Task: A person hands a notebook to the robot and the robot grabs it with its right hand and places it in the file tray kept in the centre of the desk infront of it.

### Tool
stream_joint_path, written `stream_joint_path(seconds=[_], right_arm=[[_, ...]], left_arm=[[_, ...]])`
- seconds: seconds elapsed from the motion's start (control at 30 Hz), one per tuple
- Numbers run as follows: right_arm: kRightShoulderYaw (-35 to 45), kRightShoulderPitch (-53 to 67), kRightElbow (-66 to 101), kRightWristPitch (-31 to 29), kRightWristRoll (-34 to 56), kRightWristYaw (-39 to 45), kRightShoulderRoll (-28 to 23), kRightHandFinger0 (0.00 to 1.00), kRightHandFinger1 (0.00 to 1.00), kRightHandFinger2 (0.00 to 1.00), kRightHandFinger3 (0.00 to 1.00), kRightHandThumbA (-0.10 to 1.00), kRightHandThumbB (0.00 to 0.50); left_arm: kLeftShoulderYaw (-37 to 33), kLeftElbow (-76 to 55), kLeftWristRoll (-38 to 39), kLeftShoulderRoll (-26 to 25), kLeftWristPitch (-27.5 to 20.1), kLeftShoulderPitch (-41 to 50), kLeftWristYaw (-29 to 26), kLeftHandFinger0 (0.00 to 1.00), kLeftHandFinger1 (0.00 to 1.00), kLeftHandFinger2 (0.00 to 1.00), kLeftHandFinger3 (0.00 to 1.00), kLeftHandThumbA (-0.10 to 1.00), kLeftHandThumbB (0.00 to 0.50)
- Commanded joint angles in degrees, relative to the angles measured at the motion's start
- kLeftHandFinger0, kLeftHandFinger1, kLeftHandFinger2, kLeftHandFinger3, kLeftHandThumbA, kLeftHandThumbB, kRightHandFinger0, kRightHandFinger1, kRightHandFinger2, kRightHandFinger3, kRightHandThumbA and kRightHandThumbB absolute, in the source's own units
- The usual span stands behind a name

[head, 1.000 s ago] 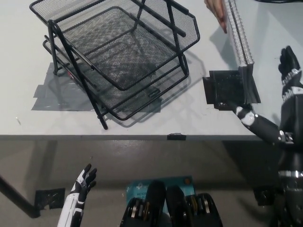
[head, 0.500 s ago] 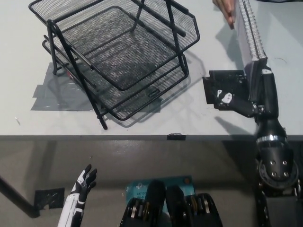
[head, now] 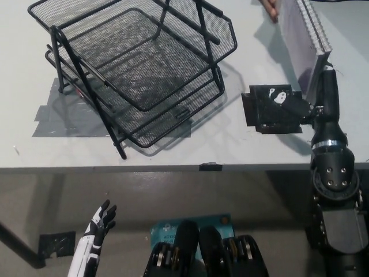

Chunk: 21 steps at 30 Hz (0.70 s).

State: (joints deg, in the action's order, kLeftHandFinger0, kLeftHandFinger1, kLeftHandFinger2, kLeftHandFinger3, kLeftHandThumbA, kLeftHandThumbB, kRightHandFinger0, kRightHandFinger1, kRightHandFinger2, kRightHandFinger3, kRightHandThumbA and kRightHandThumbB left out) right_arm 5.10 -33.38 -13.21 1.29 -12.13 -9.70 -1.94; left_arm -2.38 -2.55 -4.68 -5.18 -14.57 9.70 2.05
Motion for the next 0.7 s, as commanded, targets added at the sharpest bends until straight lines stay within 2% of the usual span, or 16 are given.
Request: stream_joint_path(seconds=[0.0, 0.23, 0.3, 0.63, 0.67], right_arm=[[-0.1, -4.7, -0.4, 0.0, 0.1, -1.0, -0.6, 1.00, 1.00, 1.00, 1.00, 1.00, 0.272], [0.0, -6.3, -1.1, -0.1, 0.9, -1.7, -0.5, 1.00, 1.00, 1.00, 1.00, 1.00, 0.277], [0.0, -6.7, -1.3, 0.2, 1.2, -1.7, -0.4, 1.00, 1.00, 1.00, 1.00, 1.00, 0.287], [0.7, -8.4, -3.0, -0.7, 1.3, -3.5, -0.5, 1.00, 1.00, 1.00, 1.00, 1.00, 0.279], [0.7, -8.2, -2.7, -1.1, 0.8, -4.2, -0.5, 1.00, 1.00, 1.00, 1.00, 1.00, 0.310]], left_arm=[[-0.3, -2.3, 1.0, -0.6, 0.2, -0.1, 1.2, 1.00, 1.00, 1.00, 1.00, 1.00, 0.150], [0.0, -2.6, 1.0, -0.4, 0.7, -0.2, 1.2, 1.00, 1.00, 1.00, 1.00, 1.00, 0.141], [0.0, -2.6, 1.1, -0.5, 0.6, -0.3, 1.4, 1.00, 1.00, 1.00, 1.00, 1.00, 0.125], [0.5, -2.9, 1.8, -0.9, 1.8, -1.2, 2.0, 1.00, 1.00, 1.00, 1.00, 1.00, 0.148], [0.5, -3.0, 1.7, -0.9, 2.0, -1.2, 2.0, 1.00, 1.00, 1.00, 1.00, 1.00, 0.154]])
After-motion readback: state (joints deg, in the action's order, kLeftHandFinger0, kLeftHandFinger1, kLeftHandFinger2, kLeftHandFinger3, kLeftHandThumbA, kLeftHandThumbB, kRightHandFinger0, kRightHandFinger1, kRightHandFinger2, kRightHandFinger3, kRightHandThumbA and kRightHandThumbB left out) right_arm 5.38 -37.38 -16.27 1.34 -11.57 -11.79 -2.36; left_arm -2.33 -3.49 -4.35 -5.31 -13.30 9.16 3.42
